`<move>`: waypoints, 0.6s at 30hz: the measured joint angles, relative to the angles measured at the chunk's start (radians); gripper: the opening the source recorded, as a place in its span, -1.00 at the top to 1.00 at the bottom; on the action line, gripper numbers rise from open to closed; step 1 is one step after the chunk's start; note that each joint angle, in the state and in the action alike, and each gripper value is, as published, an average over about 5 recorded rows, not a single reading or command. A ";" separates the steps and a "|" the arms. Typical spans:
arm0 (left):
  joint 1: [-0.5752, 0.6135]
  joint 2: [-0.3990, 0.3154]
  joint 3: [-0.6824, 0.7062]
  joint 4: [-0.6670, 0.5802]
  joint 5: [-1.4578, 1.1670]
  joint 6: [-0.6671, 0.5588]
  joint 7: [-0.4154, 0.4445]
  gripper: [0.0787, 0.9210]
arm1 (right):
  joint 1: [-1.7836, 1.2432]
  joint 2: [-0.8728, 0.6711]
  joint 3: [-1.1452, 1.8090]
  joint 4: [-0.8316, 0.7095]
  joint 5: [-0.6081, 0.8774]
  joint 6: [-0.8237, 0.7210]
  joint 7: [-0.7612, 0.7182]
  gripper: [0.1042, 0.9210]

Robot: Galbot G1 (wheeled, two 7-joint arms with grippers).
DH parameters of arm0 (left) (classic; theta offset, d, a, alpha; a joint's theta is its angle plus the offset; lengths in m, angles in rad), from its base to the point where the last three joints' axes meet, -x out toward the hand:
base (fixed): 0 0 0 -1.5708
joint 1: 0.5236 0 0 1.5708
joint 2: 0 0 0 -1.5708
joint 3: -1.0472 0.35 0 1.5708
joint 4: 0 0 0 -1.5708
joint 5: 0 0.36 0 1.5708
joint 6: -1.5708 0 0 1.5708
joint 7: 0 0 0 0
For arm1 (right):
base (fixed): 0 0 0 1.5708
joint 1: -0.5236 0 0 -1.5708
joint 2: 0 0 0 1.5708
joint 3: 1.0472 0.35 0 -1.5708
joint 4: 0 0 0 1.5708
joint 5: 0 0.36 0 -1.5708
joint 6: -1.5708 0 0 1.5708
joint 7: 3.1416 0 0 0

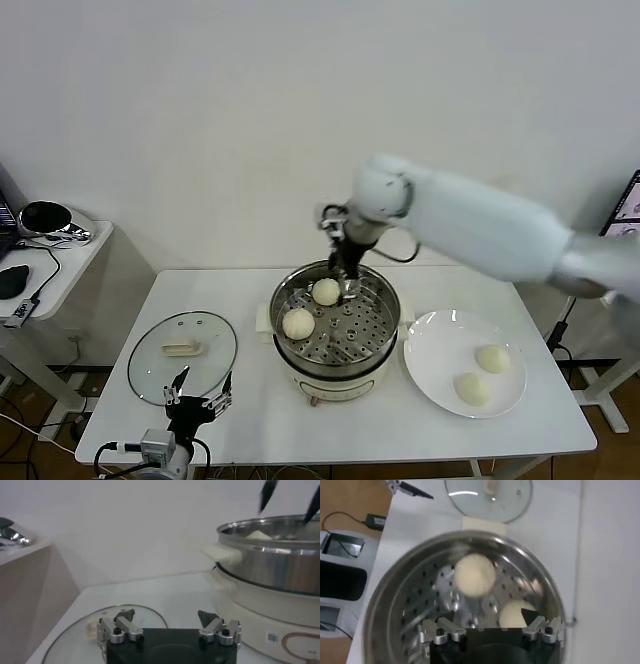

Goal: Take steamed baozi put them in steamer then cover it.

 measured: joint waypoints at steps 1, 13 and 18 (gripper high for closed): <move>0.000 0.002 0.000 0.001 -0.001 0.001 0.000 -0.77 | 0.009 -0.033 -0.006 0.018 -0.001 0.004 -0.004 -0.76; 0.015 -0.011 0.007 0.004 0.013 0.005 0.001 -0.77 | -0.201 -0.356 0.116 0.147 -0.182 0.083 -0.039 -0.76; 0.027 -0.023 0.009 0.003 0.028 0.005 0.000 -0.77 | -0.337 -0.409 0.192 0.146 -0.269 0.132 -0.040 -0.76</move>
